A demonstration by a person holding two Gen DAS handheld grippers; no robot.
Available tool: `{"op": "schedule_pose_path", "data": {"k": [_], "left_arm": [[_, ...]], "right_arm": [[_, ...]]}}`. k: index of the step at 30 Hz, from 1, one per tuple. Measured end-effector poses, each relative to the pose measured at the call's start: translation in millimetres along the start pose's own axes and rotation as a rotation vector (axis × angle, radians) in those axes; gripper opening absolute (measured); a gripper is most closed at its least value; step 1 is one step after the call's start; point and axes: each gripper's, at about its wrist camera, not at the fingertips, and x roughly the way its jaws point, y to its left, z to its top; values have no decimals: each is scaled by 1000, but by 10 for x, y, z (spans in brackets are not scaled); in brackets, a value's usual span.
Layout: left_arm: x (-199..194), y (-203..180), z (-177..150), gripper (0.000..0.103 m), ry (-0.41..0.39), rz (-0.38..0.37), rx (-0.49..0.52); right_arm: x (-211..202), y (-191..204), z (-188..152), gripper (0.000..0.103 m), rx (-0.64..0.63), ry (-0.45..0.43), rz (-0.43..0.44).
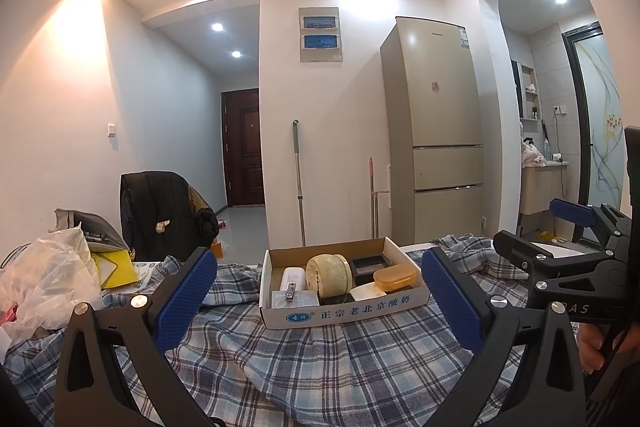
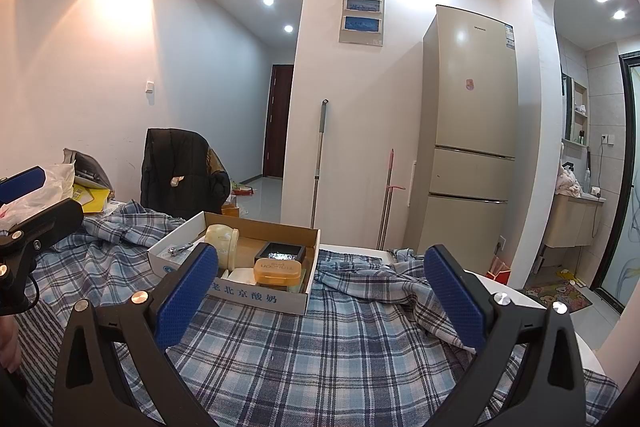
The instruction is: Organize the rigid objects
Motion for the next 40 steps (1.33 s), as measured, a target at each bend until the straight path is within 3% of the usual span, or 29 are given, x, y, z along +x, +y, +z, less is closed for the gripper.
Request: {"op": "schedule_pose_path", "data": {"k": [40], "left_arm": [[13, 42, -33, 103, 12, 12, -4]], "right_arm": [[-3, 5, 22, 103, -3, 0, 2]]}}
